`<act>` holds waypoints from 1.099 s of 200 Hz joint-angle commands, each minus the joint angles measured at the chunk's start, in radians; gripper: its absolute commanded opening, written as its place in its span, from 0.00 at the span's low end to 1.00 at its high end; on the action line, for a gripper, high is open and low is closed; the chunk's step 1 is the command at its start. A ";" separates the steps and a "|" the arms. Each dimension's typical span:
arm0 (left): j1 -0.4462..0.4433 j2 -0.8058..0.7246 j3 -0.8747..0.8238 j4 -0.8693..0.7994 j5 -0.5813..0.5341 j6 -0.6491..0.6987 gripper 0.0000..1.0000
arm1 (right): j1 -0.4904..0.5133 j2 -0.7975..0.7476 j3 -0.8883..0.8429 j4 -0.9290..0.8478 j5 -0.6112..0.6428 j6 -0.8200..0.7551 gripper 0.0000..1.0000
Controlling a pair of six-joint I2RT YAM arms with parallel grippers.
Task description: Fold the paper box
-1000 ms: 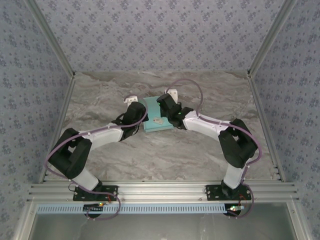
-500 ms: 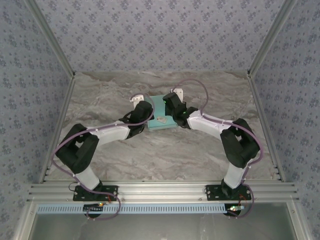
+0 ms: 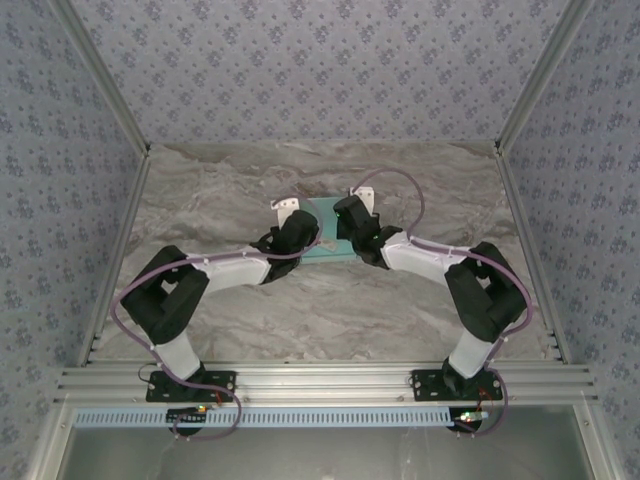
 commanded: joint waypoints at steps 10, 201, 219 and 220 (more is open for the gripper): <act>-0.014 -0.005 -0.042 0.080 -0.085 0.016 0.00 | -0.002 -0.031 -0.051 0.026 0.063 0.040 0.03; -0.079 -0.003 -0.224 0.312 -0.161 0.150 0.00 | 0.082 -0.094 -0.253 0.211 0.160 0.048 0.03; -0.084 -0.001 -0.244 0.330 -0.172 0.156 0.00 | 0.092 -0.103 -0.273 0.231 0.171 0.053 0.03; -0.085 -0.002 -0.246 0.332 -0.173 0.156 0.00 | 0.093 -0.103 -0.274 0.232 0.170 0.053 0.03</act>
